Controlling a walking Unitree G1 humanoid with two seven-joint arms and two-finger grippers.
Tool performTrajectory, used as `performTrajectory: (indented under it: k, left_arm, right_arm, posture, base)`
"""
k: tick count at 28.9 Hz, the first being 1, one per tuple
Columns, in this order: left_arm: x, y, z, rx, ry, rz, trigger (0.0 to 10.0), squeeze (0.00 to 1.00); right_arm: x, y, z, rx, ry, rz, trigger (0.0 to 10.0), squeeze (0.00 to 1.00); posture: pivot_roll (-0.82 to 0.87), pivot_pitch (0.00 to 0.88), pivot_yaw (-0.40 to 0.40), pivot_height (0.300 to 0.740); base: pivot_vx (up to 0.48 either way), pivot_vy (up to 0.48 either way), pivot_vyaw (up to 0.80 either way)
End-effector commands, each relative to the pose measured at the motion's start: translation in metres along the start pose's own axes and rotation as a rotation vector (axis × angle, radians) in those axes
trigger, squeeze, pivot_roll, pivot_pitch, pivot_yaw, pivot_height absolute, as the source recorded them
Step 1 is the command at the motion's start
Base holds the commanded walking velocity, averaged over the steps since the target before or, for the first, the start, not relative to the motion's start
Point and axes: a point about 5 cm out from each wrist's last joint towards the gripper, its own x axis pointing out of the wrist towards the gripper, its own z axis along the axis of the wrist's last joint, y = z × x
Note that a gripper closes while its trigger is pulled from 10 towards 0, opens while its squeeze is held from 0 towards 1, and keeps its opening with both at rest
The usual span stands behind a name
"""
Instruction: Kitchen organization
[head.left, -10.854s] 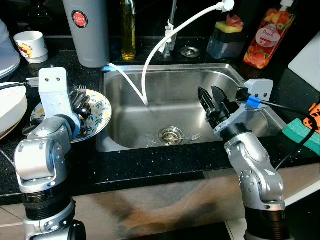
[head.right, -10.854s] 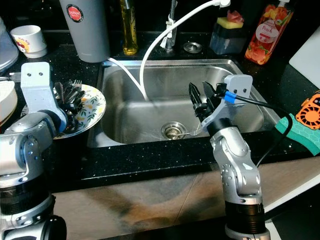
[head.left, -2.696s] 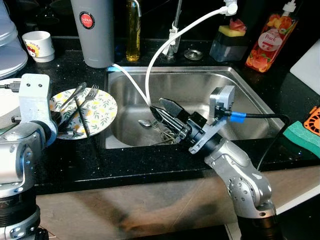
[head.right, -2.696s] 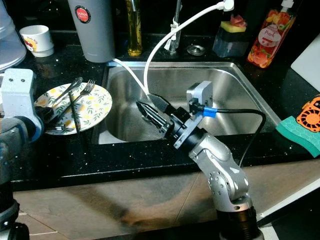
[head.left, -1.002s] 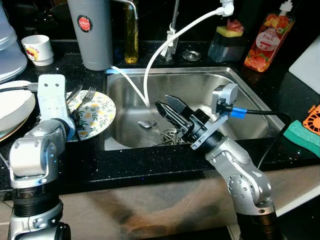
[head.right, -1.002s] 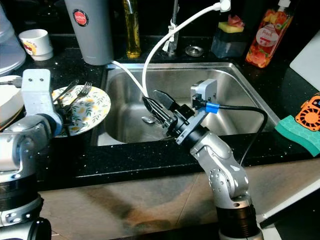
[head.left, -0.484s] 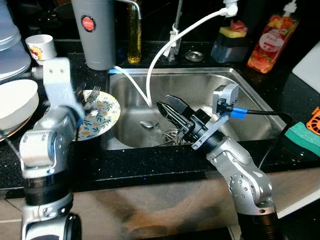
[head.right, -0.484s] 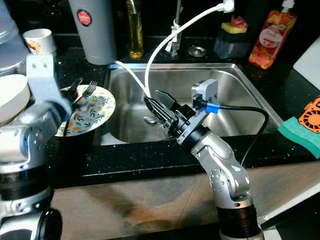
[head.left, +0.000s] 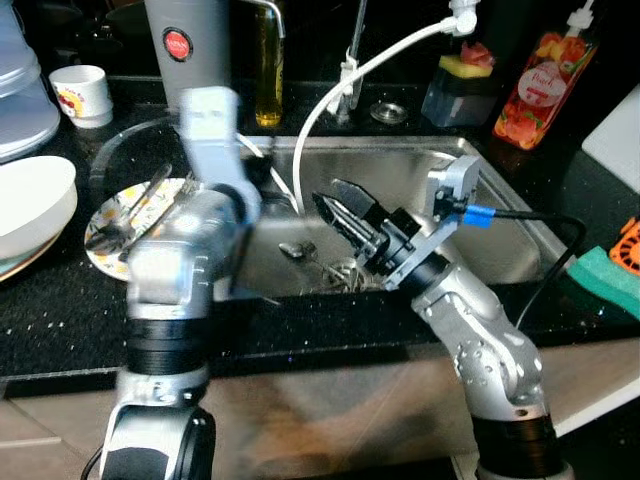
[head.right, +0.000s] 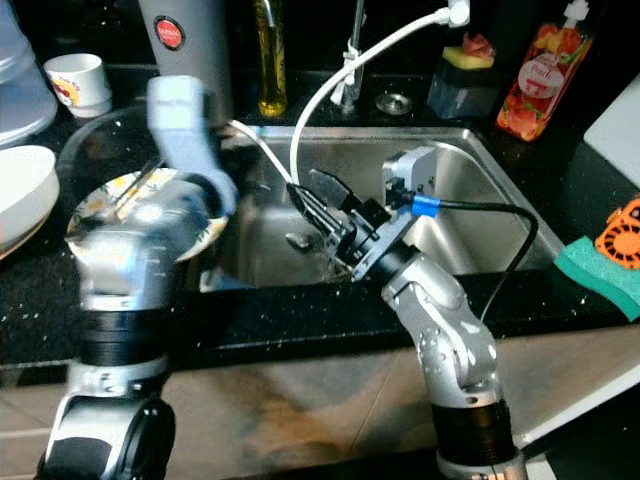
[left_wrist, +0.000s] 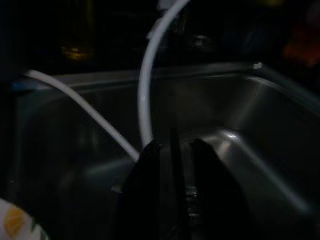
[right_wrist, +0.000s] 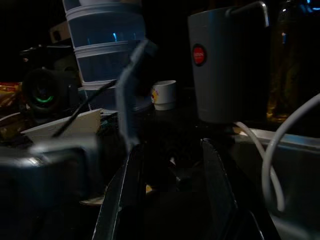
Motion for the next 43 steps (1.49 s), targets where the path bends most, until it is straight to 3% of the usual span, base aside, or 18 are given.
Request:
performTrajectory:
  k: [1, 2, 3, 5, 7, 9, 10, 13, 18, 24, 25, 26, 27, 28, 33, 34, 39, 43]
  left_arm:
    - [0.000, -0.004, 0.006, 0.005, -0.070, -0.004, 10.0, 1.00]
    - [-0.001, -0.003, 0.010, -0.015, -0.103, -0.009, 10.0, 1.00]
    - [-0.005, -0.002, 0.015, -0.058, -0.144, -0.029, 10.0, 0.00]
    - [-0.012, 0.008, 0.021, -0.065, -0.180, -0.037, 10.0, 0.00]
    - [-0.016, 0.022, 0.018, 0.008, -0.127, 0.009, 10.0, 0.00]
    - [-0.017, 0.044, 0.007, 0.199, -0.005, 0.128, 10.0, 0.00]
    - [-0.017, 0.044, 0.007, 0.199, -0.005, 0.128, 10.0, 0.00]
    - [-0.031, 0.082, 0.005, 0.138, 0.068, 0.205, 10.0, 0.00]
    - [-0.043, 0.117, 0.002, 0.116, 0.139, 0.210, 10.0, 0.00]
    - [-0.047, 0.129, 0.003, 0.079, 0.187, 0.148, 10.0, 0.00]
    - [-0.050, 0.130, 0.002, 0.098, 0.222, 0.129, 10.0, 0.07]
    - [-0.052, 0.131, 0.001, 0.112, 0.243, 0.127, 10.0, 0.26]
    - [-0.052, 0.131, 0.001, 0.112, 0.243, 0.127, 10.0, 0.26]
    - [-0.054, 0.132, 0.000, 0.121, 0.258, 0.126, 10.0, 1.00]
    - [-0.060, 0.137, 0.001, 0.133, 0.283, 0.118, 10.0, 1.00]
    - [-0.063, 0.139, 0.004, 0.156, 0.294, 0.124, 10.0, 0.00]
    - [-0.077, 0.139, 0.005, 0.169, 0.337, 0.099, 10.0, 0.00]
    - [-0.083, 0.145, -0.019, 0.089, 0.433, 0.104, 10.0, 0.00]
  right_arm:
    - [-0.002, -0.001, 0.003, -0.017, -0.008, -0.003, 10.0, 0.00]
    - [-0.002, -0.002, 0.004, -0.019, -0.010, -0.006, 10.0, 0.00]
    - [-0.003, -0.002, 0.005, -0.022, -0.014, -0.013, 10.0, 0.00]
    - [-0.006, -0.004, 0.006, -0.024, -0.019, -0.037, 10.0, 0.00]
    - [-0.007, -0.004, 0.006, -0.024, -0.019, -0.041, 10.0, 0.00]
    - [-0.007, -0.003, 0.005, -0.025, -0.015, -0.037, 10.0, 0.00]
    - [-0.007, -0.003, 0.005, -0.025, -0.015, -0.037, 10.0, 0.00]
    - [-0.009, -0.004, 0.005, -0.031, -0.017, -0.047, 10.0, 0.00]
    - [-0.009, -0.006, 0.005, -0.028, -0.024, -0.060, 10.0, 0.00]
    - [-0.007, -0.004, 0.002, -0.018, -0.019, -0.047, 10.0, 0.00]
    - [-0.007, -0.004, 0.002, -0.018, -0.023, -0.051, 10.0, 0.00]
    - [-0.007, -0.004, 0.003, -0.018, -0.025, -0.054, 10.0, 0.00]
    - [-0.007, -0.004, 0.003, -0.018, -0.025, -0.054, 10.0, 0.00]
    - [-0.007, -0.004, 0.003, -0.017, -0.027, -0.056, 10.0, 0.00]
    - [-0.008, -0.002, 0.002, -0.018, -0.023, -0.058, 10.0, 0.00]
    - [-0.009, -0.002, 0.001, -0.020, -0.023, -0.063, 10.0, 0.00]
    - [-0.012, -0.002, 0.001, -0.019, -0.030, -0.082, 10.0, 0.00]
    - [-0.012, -0.001, 0.000, -0.019, -0.029, -0.084, 10.0, 0.00]
  posture:
    - [0.10, 0.015, -0.063, 0.740]
    - [0.10, 0.015, -0.063, 0.740]
    - [0.09, 0.019, -0.056, 0.740]
    - [0.09, 0.025, -0.057, 0.740]
    - [0.09, 0.030, -0.055, 0.740]
    - [0.09, 0.030, -0.055, 0.740]
    - [0.09, 0.030, -0.055, 0.740]
    - [0.09, 0.015, -0.041, 0.740]
    - [0.11, 0.025, -0.040, 0.740]
    - [0.12, 0.020, -0.036, 0.740]
    - [0.12, 0.028, -0.029, 0.740]
    - [0.11, 0.032, -0.028, 0.740]
    - [0.11, 0.032, -0.028, 0.740]
    - [0.11, 0.034, -0.027, 0.740]
    - [0.11, 0.033, -0.017, 0.740]
    - [0.10, 0.029, -0.008, 0.740]
    - [0.10, 0.033, 0.006, 0.740]
    - [0.10, 0.025, 0.016, 0.740]
  base:
    - [0.000, 0.000, 0.00]
    - [0.000, 0.000, 0.00]
    - [0.000, 0.000, 0.00]
    - [0.000, 0.000, 0.00]
    - [0.000, 0.000, 0.00]
    - [0.000, 0.000, 0.00]
    - [0.000, 0.000, 0.00]
    - [0.000, 0.000, 0.00]
    - [0.000, 0.000, 0.00]
    - [0.000, 0.000, 0.00]
    - [0.000, 0.000, 0.00]
    - [0.000, 0.000, 0.00]
    - [0.000, 0.000, 0.00]
    - [0.000, 0.000, 0.00]
    - [0.000, 0.000, 0.00]
    - [0.000, 0.000, 0.00]
    - [0.000, 0.000, 0.00]
    - [0.000, 0.000, 0.00]
